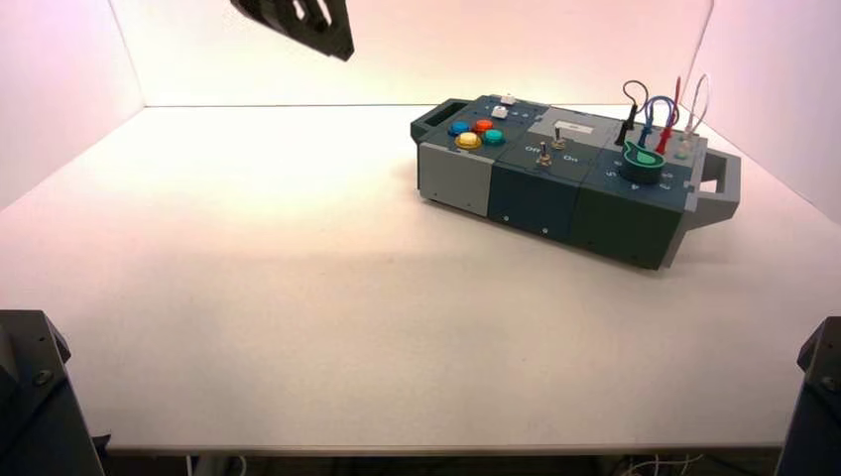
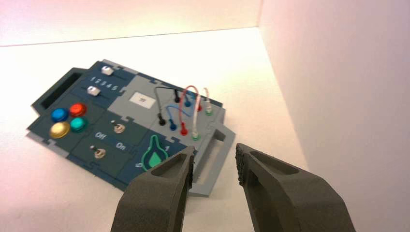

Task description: Move the bottom slider to position 2.

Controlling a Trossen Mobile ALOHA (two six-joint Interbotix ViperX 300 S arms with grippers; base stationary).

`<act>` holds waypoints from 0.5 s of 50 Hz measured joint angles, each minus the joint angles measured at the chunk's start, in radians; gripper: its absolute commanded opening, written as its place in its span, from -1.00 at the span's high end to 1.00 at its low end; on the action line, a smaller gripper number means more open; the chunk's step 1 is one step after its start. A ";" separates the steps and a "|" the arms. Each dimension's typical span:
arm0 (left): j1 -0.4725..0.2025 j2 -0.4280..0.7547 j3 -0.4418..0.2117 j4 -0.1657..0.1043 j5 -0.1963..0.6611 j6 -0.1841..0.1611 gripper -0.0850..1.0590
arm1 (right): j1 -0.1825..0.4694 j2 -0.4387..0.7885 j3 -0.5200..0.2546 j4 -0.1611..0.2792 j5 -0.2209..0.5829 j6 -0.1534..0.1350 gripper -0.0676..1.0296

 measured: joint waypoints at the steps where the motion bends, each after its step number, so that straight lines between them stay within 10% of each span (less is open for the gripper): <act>1: 0.000 0.003 -0.008 0.000 0.008 0.002 0.31 | 0.000 0.000 0.000 0.002 0.000 0.000 0.03; 25: 0.015 0.397 -0.431 0.006 0.133 0.034 0.59 | 0.002 -0.040 0.000 0.011 0.012 0.000 0.04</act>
